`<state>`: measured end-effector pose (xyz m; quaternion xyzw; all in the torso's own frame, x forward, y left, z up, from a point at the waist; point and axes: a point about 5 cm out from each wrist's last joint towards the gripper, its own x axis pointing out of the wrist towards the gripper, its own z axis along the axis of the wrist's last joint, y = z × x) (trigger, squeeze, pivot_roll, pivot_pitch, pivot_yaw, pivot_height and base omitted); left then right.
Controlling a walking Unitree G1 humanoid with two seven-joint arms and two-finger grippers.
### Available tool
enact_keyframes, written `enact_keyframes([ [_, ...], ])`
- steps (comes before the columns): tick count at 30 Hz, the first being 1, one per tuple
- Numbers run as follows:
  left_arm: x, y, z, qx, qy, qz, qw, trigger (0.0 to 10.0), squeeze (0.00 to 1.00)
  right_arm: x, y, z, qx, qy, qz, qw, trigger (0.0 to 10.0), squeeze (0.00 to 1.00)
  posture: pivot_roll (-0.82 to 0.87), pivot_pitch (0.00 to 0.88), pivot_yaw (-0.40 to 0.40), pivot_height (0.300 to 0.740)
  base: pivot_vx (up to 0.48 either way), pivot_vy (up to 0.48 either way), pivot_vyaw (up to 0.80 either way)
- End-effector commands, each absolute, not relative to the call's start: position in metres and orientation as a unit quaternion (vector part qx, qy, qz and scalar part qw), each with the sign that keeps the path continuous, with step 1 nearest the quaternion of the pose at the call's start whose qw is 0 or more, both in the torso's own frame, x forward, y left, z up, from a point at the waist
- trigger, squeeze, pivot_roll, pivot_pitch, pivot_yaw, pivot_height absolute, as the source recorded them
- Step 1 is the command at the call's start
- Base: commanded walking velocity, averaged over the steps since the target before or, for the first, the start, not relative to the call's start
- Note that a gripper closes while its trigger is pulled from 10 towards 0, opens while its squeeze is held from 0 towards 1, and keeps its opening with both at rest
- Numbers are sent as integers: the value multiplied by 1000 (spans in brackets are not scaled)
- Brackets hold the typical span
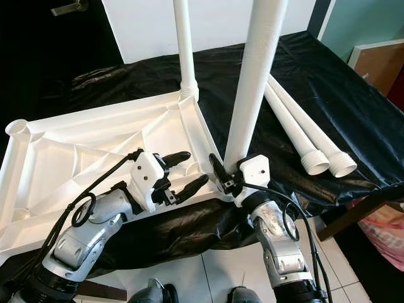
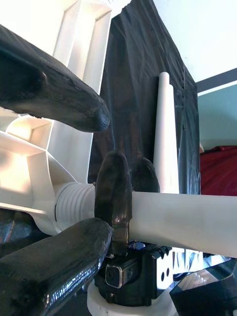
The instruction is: Building children table
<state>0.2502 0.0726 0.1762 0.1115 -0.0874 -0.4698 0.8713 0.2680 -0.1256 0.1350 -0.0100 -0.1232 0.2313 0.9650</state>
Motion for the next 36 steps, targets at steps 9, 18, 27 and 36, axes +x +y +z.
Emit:
enact_keyframes([
  [9, 246, 74, 176, 113, -79, -489, 861, 10000, 0, 261, -130, 107, 41, -47, 216, 974, 10000, 0, -46, 125, 60, 740, 0, 0, 0],
  [18, 246, 75, 177, 114, -79, -492, 859, 10000, 0, 249, -125, 109, -44, -96, 256, 961, 10000, 0, -48, 125, 67, 740, 0, 0, 0],
  [27, 247, 76, 178, 115, -80, -493, 859, 10000, 0, 246, -126, 102, -58, -100, 256, 960, 10000, 0, -47, 124, 73, 740, 0, 0, 0],
  [36, 248, 77, 181, 116, -82, -494, 858, 10000, 0, 262, -128, 99, -53, -41, 245, 967, 10000, 0, -43, 124, 81, 740, 0, 0, 0],
])
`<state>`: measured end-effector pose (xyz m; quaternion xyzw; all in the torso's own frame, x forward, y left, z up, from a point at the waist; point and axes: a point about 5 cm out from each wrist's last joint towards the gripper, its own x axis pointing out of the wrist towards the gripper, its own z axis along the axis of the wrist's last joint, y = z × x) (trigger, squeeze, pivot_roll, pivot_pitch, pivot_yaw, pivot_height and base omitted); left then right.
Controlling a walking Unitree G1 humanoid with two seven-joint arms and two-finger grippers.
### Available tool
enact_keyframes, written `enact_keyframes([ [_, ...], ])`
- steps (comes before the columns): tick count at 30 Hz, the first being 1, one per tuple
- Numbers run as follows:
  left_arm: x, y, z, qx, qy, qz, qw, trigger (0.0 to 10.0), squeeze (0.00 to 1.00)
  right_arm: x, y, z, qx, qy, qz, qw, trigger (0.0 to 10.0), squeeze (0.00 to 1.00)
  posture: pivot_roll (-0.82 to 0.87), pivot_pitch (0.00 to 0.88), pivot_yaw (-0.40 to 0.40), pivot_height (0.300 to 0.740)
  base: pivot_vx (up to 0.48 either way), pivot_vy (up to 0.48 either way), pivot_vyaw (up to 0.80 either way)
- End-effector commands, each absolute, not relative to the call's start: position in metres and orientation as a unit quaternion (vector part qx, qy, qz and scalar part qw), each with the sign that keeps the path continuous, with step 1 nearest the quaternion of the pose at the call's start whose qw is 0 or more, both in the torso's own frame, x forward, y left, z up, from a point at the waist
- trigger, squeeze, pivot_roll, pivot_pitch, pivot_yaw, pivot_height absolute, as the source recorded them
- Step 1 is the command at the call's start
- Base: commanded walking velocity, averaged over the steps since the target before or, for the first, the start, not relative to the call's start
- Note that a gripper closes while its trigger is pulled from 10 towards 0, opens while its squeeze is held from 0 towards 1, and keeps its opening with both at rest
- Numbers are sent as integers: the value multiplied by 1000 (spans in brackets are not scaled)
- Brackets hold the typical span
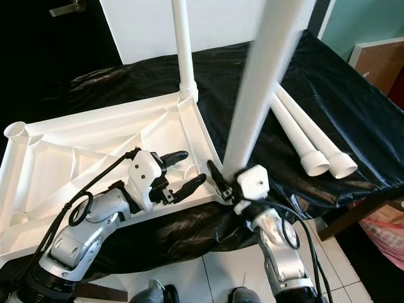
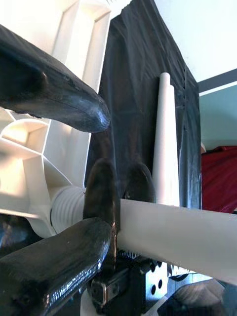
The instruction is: Building children table
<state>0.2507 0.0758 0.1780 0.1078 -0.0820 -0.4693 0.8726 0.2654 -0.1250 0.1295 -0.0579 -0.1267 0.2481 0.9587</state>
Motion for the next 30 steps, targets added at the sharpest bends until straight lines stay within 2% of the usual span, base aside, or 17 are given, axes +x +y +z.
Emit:
enact_keyframes([
  [1, 248, 77, 181, 116, -82, -494, 858, 10000, 0, 265, -129, 100, -51, -31, 244, 968, 10000, 0, -42, 124, 81, 740, 0, 0, 0],
  [8, 248, 77, 182, 116, -84, -494, 858, 10000, 0, 273, -137, 101, -67, -28, 232, 970, 10000, 0, -41, 122, 78, 740, 0, 0, 0],
  [23, 249, 77, 184, 117, -87, -493, 858, 10000, 0, 291, -166, 103, -92, -32, 136, 986, 10000, 0, -40, 120, 82, 740, 0, 0, 0],
  [27, 249, 77, 184, 117, -88, -493, 858, 10000, 0, 294, -175, 104, -78, -34, 86, 993, 10000, 0, -41, 119, 81, 740, 0, 0, 0],
  [30, 250, 75, 185, 116, -89, -494, 857, 10000, 0, 296, -169, 102, -49, -23, 0, 999, 10000, 0, -45, 118, 82, 740, 0, 0, 0],
])
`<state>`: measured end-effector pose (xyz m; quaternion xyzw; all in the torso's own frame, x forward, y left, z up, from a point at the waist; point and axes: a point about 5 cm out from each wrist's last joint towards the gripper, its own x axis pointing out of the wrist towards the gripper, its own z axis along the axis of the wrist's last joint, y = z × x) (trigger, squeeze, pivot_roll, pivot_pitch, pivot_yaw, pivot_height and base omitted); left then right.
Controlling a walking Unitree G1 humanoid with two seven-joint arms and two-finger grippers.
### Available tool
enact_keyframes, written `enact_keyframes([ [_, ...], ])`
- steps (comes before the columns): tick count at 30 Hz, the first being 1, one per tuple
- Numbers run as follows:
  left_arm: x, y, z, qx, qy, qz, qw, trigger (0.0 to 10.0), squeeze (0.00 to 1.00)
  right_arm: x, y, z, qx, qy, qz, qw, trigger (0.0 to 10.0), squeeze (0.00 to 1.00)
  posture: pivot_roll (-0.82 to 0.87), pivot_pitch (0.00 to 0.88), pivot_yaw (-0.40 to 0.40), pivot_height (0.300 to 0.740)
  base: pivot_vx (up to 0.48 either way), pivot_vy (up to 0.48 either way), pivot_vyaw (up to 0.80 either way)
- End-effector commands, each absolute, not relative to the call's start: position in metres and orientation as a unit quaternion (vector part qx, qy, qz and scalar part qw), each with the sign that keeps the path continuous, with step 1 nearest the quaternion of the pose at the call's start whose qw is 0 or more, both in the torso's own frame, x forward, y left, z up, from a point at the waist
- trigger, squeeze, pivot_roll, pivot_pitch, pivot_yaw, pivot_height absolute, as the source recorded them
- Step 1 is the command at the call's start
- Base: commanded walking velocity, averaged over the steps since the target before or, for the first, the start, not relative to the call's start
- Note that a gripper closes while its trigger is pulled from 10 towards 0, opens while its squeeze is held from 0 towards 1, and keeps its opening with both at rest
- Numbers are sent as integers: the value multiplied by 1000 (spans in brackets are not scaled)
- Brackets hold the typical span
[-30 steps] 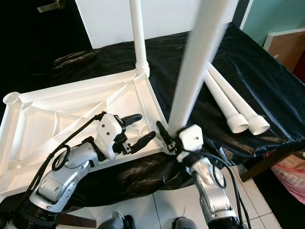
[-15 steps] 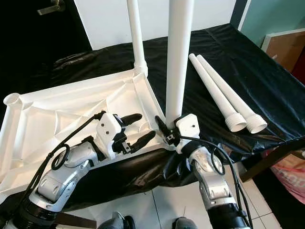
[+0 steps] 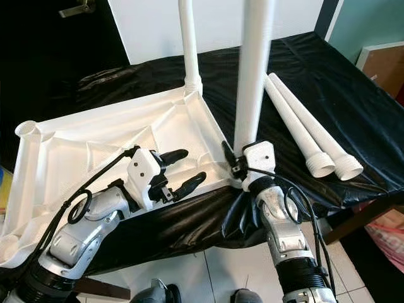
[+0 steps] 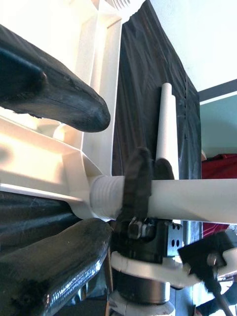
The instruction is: Building children table
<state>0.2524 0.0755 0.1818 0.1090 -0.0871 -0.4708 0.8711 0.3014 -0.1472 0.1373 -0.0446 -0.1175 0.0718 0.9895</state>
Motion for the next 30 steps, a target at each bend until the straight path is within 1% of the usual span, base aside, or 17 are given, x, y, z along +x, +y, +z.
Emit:
enact_keyframes([
  [1, 250, 75, 185, 115, -90, -494, 857, 10000, 0, 296, -167, 102, -44, -20, -14, 999, 10000, 0, -45, 118, 82, 740, 0, 0, 0],
  [3, 250, 74, 185, 115, -91, -495, 856, 10000, 0, 297, -157, 101, -10, -14, -38, 999, 10000, 0, -43, 117, 81, 740, 0, 0, 0],
  [7, 250, 74, 185, 115, -92, -495, 856, 10000, 0, 297, -153, 101, 2, -12, -45, 999, 10000, 0, -43, 117, 81, 740, 0, 0, 0],
  [9, 249, 74, 185, 116, -93, -494, 857, 10000, 0, 296, -143, 100, 22, -4, -72, 997, 10000, 0, -42, 114, 74, 740, 0, 0, 0],
  [10, 249, 74, 185, 116, -93, -494, 857, 10000, 0, 296, -143, 100, 22, -4, -72, 997, 10000, 0, -42, 114, 74, 740, 0, 0, 0],
  [12, 249, 74, 185, 115, -93, -494, 857, 10000, 0, 296, -139, 98, 40, 6, -100, 994, 10000, 0, -44, 111, 72, 740, 0, 0, 0],
  [15, 250, 74, 185, 117, -95, -494, 857, 10000, 0, 295, -136, 101, 26, -3, -115, 993, 10000, 0, -43, 108, 71, 740, 0, 0, 0],
  [22, 250, 73, 186, 116, -97, -493, 857, 10000, 0, 296, -136, 103, 9, -7, -118, 993, 10000, 0, -44, 99, 67, 740, 0, 0, 0],
  [25, 252, 73, 186, 116, -99, -491, 858, 10000, 0, 294, -132, 109, -40, -42, -80, 995, 10000, 0, -42, 95, 67, 740, 0, 0, 0],
  [28, 252, 73, 186, 116, -99, -491, 858, 10000, 0, 294, -132, 109, -40, -42, -80, 995, 10000, 0, -42, 95, 67, 740, 0, 0, 0],
  [30, 253, 74, 188, 115, -101, -490, 858, 10000, 0, 291, -130, 118, -62, -84, -46, 993, 10000, 0, -45, 93, 67, 740, 0, 0, 0],
])
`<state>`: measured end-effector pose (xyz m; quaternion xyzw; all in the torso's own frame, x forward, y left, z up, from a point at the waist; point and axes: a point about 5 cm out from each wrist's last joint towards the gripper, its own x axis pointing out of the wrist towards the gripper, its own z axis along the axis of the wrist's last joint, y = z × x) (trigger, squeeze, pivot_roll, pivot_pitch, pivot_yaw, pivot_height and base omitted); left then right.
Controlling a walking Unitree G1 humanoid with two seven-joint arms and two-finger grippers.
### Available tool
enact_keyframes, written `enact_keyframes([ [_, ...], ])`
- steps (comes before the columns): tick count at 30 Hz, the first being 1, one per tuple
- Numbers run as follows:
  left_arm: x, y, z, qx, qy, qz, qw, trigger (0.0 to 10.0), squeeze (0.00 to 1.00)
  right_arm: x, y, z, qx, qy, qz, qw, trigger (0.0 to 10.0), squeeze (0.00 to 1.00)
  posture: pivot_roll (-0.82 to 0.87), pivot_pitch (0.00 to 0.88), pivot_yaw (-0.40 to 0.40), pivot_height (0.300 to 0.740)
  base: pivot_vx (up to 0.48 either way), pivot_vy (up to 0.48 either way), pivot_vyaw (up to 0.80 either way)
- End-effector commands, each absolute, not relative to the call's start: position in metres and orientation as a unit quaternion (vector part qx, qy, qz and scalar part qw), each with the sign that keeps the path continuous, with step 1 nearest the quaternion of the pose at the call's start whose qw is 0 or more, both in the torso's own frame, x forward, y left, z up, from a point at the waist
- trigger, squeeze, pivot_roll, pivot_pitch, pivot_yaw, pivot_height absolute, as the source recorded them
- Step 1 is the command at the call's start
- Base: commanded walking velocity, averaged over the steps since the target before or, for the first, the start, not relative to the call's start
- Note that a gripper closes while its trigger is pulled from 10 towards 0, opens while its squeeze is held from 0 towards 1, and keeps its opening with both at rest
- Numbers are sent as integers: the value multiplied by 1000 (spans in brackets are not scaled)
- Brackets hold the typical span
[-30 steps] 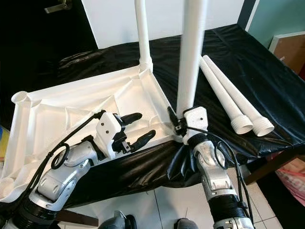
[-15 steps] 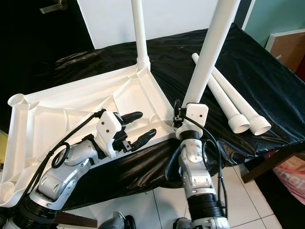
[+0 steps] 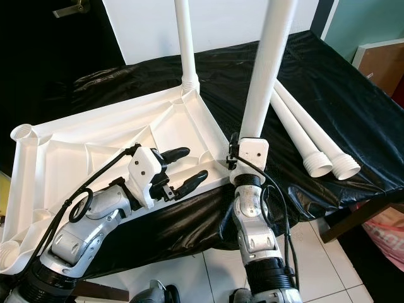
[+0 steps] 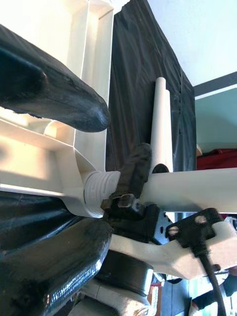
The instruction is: Building children table
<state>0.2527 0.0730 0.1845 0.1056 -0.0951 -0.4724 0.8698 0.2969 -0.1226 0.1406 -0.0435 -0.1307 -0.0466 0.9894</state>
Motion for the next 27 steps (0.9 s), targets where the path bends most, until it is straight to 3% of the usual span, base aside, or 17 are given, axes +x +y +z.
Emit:
enact_keyframes([
  [1, 253, 74, 188, 115, -101, -490, 858, 10000, 0, 291, -130, 118, -62, -84, -46, 993, 10000, 0, -45, 93, 67, 740, 0, 0, 0],
  [8, 255, 75, 192, 95, -102, -494, 858, 10000, 0, 288, -135, 135, -57, -129, -13, 990, 10000, 0, -51, 91, 67, 740, 0, 0, 0],
  [9, 256, 76, 195, 76, -104, -497, 858, 10000, 1000, 288, -137, 140, -53, -136, 4, 989, 10000, 0, -53, 91, 65, 740, 0, 0, 0],
  [18, 265, 70, 216, 31, -128, -517, 846, 10000, 1000, 295, -144, 152, -48, -130, 88, 987, 10000, 0, -59, 96, 40, 740, 0, 0, 0],
  [19, 266, 67, 221, 22, -134, -522, 842, 10000, 212, 296, -145, 154, -53, -129, 100, 985, 10000, 0, -59, 96, 39, 740, 0, 0, 0],
  [20, 266, 67, 221, 22, -134, -522, 842, 10000, 212, 296, -145, 154, -53, -129, 100, 985, 10000, 0, -59, 96, 39, 740, 0, 0, 0],
  [21, 267, 62, 226, 8, -139, -534, 834, 10000, 0, 298, -145, 156, -59, -127, 118, 983, 10000, 0, -63, 94, 34, 740, 0, 0, 0],
  [27, 265, 46, 245, -9, -161, -595, 787, 10000, 0, 303, -144, 166, -91, -122, 201, 968, 10000, 0, -71, 86, 25, 740, 0, 0, 0],
])
